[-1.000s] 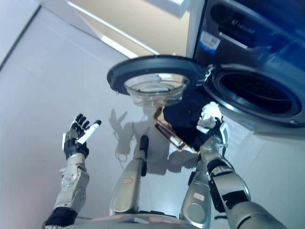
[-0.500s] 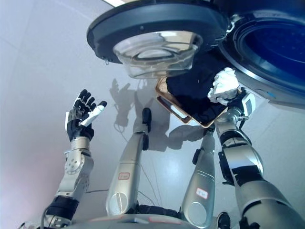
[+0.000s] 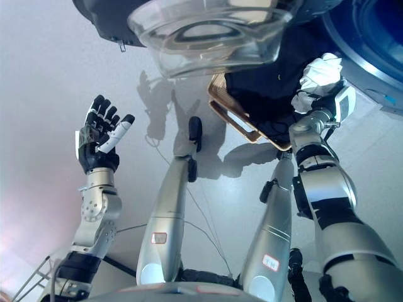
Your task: Put the clothes in the basket into the washing machine.
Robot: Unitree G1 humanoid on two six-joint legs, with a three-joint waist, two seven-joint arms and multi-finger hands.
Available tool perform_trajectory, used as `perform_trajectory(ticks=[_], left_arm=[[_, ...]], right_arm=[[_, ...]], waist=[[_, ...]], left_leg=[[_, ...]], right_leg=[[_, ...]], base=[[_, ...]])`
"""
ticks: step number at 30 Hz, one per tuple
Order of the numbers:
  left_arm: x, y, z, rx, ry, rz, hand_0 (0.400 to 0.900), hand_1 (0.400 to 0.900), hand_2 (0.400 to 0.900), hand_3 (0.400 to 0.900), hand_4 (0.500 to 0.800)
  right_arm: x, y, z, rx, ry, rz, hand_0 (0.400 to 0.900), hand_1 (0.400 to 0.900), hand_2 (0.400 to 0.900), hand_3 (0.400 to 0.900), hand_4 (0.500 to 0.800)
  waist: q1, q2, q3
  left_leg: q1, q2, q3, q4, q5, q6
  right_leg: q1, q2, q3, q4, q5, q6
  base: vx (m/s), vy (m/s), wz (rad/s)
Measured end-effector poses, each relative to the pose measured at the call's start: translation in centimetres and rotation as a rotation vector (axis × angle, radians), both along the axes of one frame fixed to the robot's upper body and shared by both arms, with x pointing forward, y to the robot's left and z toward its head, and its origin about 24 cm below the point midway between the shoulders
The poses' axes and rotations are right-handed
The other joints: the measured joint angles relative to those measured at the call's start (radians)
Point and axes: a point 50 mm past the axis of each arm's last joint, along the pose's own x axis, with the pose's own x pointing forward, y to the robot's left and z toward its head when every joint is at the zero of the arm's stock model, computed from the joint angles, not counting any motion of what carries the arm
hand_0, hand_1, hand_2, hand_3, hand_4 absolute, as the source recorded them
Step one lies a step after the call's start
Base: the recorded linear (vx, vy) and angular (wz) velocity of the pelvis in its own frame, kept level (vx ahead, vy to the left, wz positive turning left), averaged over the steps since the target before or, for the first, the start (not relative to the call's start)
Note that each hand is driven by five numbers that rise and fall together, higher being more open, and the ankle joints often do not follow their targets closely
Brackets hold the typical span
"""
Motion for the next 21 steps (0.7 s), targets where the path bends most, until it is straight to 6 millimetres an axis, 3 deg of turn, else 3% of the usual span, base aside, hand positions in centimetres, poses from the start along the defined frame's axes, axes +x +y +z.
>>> perform_trajectory(ticks=[2, 3, 4, 5, 13, 21], left_arm=[[-0.1, 0.1, 0.6, 0.009, -0.024, 0.004, 0.9, 0.9, 0.9, 0.9, 0.8], [-0.1, 0.2, 0.8, 0.014, -0.034, 0.001, 0.9, 0.9, 0.9, 0.9, 0.8], [-0.1, 0.2, 1.0, 0.02, -0.04, 0.0, 0.9, 0.9, 0.9, 0.9, 0.8], [-0.1, 0.3, 1.2, 0.025, -0.047, 0.0, 0.9, 0.9, 0.9, 0.9, 0.8], [-0.1, 0.5, 1.6, 0.03, -0.069, 0.006, 0.9, 0.9, 0.9, 0.9, 0.8], [-0.1, 0.9, 1.8, 0.029, -0.09, 0.022, 0.9, 0.9, 0.9, 0.9, 0.8]], right_arm=[[0.1, 0.0, 0.6, -0.007, -0.02, -0.008, 0.9, 0.9, 0.9, 0.9, 0.8], [0.1, -0.1, 1.0, -0.015, -0.029, -0.013, 0.639, 0.639, 0.639, 0.639, 0.644], [0.1, -0.2, 1.0, -0.017, -0.031, -0.016, 0.639, 0.639, 0.639, 0.639, 0.644], [0.1, -0.3, 1.2, -0.022, -0.037, -0.019, 0.4, 0.4, 0.4, 0.4, 0.5], [0.0, -1.1, 2.2, -0.044, -0.059, -0.041, 0.4, 0.4, 0.4, 0.4, 0.5], [0.5, 0.1, 2.9, 0.034, -0.134, 0.006, 0.4, 0.4, 0.4, 0.4, 0.5]], waist=[[-0.002, 0.0, 0.0], [-0.002, 0.0, 0.0], [-0.002, 0.0, 0.0], [-0.004, 0.0, 0.0], [-0.007, 0.0, 0.0], [-0.026, 0.0, 0.0]], left_leg=[[-0.032, -0.004, 0.0, 0.009, 0.001, 0.002], [-0.046, -0.005, -0.002, 0.017, 0.001, 0.003], [-0.056, -0.006, -0.003, 0.02, 0.0, 0.003], [-0.065, -0.009, -0.004, 0.022, 0.0, 0.005], [-0.082, -0.012, 0.0, 0.024, 0.001, 0.007], [-0.07, -0.009, 0.005, 0.035, 0.002, 0.009]], right_leg=[[-0.03, -0.004, 0.001, 0.01, 0.0, 0.0], [-0.042, -0.004, 0.001, 0.012, 0.0, 0.0], [-0.05, -0.005, 0.001, 0.013, 0.0, 0.0], [-0.057, -0.007, 0.001, 0.012, 0.0, 0.0], [-0.079, -0.012, 0.002, 0.024, 0.007, 0.006], [-0.067, -0.011, 0.008, 0.024, 0.009, -0.002]], base=[[0.0, 0.0, 0.0], [-0.01, 0.029, -0.04], [0.0, 0.0, 0.0], [-0.01, 0.02, -0.03], [-0.01, 0.014, -0.03], [0.0, -0.011, -0.02]])
